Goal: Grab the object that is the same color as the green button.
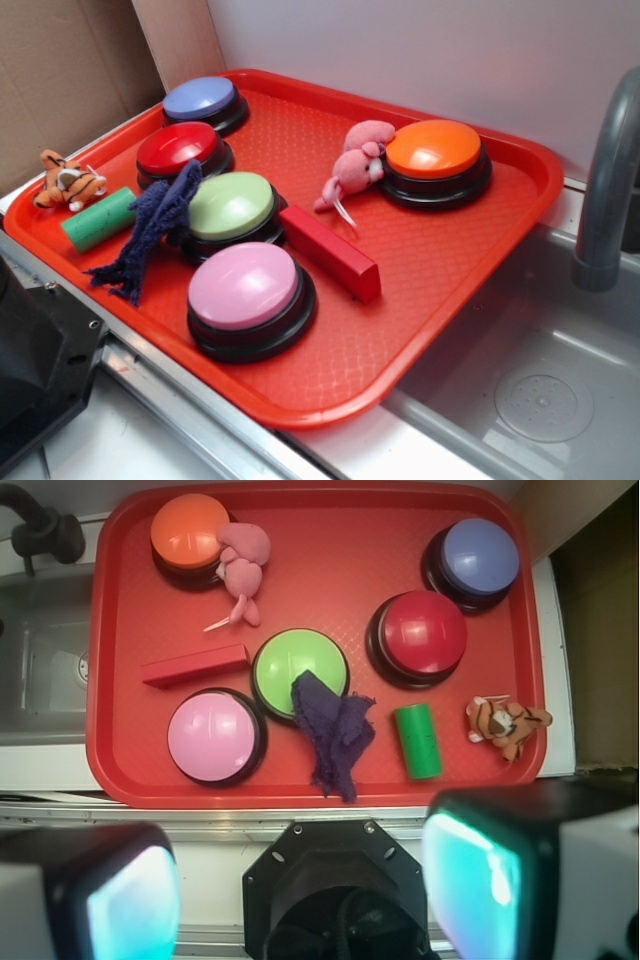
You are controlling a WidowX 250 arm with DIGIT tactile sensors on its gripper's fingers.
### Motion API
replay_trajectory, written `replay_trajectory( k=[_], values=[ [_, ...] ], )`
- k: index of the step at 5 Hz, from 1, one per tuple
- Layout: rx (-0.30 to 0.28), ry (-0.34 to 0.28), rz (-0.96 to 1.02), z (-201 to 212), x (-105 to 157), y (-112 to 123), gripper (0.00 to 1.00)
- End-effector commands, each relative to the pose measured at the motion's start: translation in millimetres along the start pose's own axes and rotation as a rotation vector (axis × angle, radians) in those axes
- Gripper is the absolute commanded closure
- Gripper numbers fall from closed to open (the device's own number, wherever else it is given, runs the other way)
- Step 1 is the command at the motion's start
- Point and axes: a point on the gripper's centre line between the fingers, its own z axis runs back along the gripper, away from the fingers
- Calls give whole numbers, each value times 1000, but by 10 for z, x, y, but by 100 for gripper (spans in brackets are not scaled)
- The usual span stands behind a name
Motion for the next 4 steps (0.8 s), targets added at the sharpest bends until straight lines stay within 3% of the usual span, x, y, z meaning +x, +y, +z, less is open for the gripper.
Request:
replay_trajectory(
  k=[1,2,3,4],
  values=[
    [0,0,0,0,0,0,0],
    [32,-40,20,-183,22,134,0],
    [-8,0,47,-519,53,377,0],
    [24,0,53,-786,120,576,0]
  ],
)
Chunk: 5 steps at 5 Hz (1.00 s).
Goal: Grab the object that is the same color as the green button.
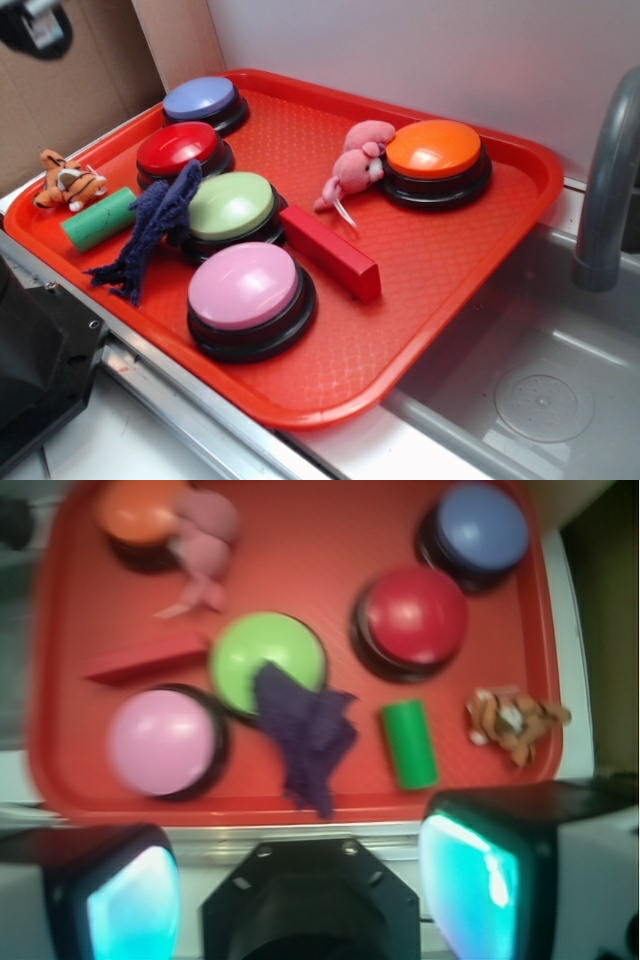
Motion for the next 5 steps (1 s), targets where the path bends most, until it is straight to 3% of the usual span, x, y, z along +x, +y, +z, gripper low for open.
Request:
replay_trajectory(
  k=[1,3,5],
  values=[
    [17,-42,-6,-605,169,448,0],
    [83,-53,-89,-1185,214,619,0],
    [67,-9,-82,-1571,140,755,0]
  ],
)
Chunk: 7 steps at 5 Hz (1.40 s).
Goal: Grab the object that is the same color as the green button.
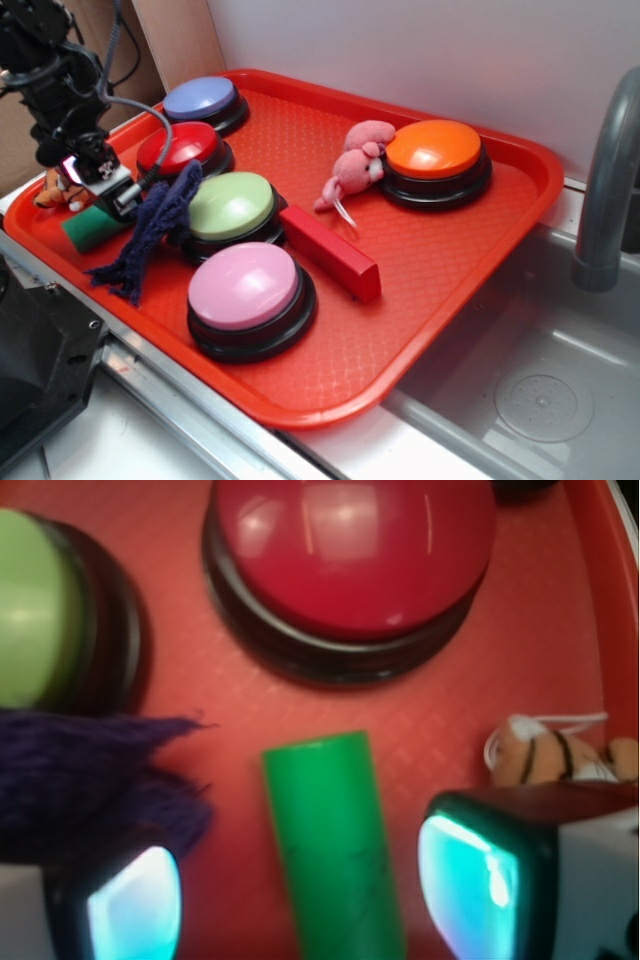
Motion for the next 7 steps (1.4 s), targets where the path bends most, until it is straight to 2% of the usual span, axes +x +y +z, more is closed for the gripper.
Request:
replay_trajectory(
  k=[1,2,3,4,5,6,7],
  values=[
    [18,9,11,-209,-35,103,0],
    [27,5,22,-227,-30,81,15],
    [38,19,31,-227,-19,44,100],
    [67,53,87,-34,47,-31,100],
    [82,65,193,368,118,-165,100],
    [54,50,204,839,228,-379,100],
    [-25,-7,152,1294,328,-598,100]
  ],
)
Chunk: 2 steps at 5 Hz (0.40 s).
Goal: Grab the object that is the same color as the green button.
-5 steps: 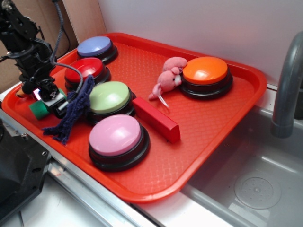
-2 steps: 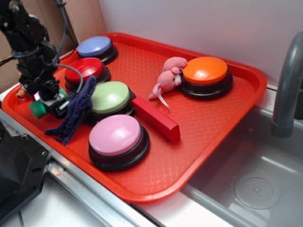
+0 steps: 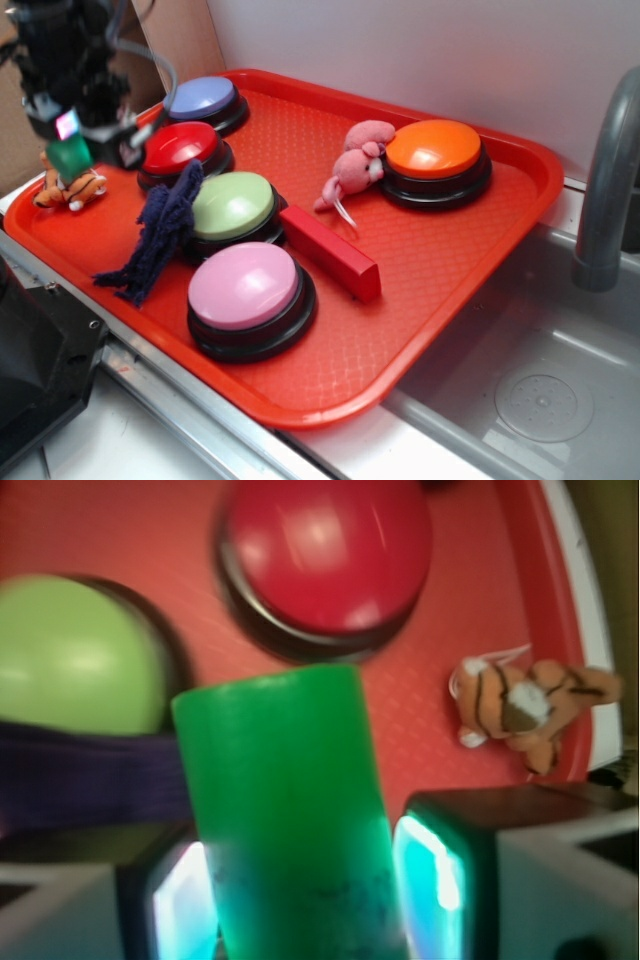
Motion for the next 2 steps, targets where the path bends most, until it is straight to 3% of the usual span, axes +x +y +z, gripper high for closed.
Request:
replay_trajectory(
  k=[1,2],
  values=[
    [-88,-138,-96,887,127,-420,100],
    [-118,-135,-109,821,168,-334,100]
  ],
)
